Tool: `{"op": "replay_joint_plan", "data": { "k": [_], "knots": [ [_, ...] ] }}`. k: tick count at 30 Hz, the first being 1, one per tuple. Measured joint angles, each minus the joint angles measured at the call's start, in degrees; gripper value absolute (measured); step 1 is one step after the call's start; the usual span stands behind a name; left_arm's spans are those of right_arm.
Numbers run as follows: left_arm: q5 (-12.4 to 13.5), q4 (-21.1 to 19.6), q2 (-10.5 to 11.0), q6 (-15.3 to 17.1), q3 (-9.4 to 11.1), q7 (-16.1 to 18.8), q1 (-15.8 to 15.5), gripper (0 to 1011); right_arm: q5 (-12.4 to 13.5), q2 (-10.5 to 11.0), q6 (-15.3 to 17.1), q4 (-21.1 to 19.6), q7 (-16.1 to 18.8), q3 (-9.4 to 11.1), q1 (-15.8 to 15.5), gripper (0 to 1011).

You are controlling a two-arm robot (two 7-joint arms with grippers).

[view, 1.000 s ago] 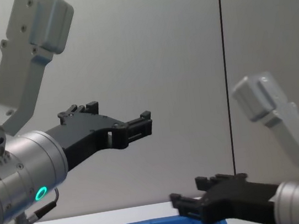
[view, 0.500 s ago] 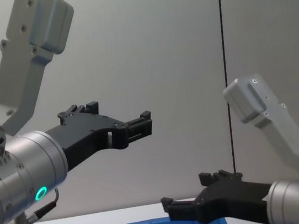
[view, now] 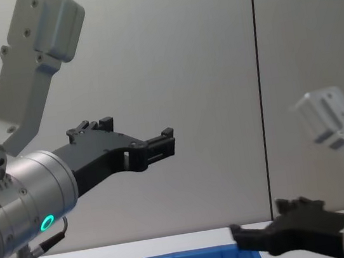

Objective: Pick up the two dolls from the table and place them into the box.

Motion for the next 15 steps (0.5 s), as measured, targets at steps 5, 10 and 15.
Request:
{"op": "replay_joint_plan", "data": {
  "k": [5,10,15],
  "knots": [
    [0.0,0.0,0.0,0.0,0.0,0.0,0.0,1001,0.6,1.1,1.4,-2.2,-3.8,0.7,-1.9,1001],
    [0.0,0.0,0.0,0.0,0.0,0.0,0.0,1001,1.3,2.3,2.7,-4.4,-8.0,1.5,-3.9,1001],
    [0.0,0.0,0.0,0.1,0.0,0.1,0.1,1001,2.0,3.3,3.7,-6.3,-11.4,2.3,-5.6,1001]
  ]
}}
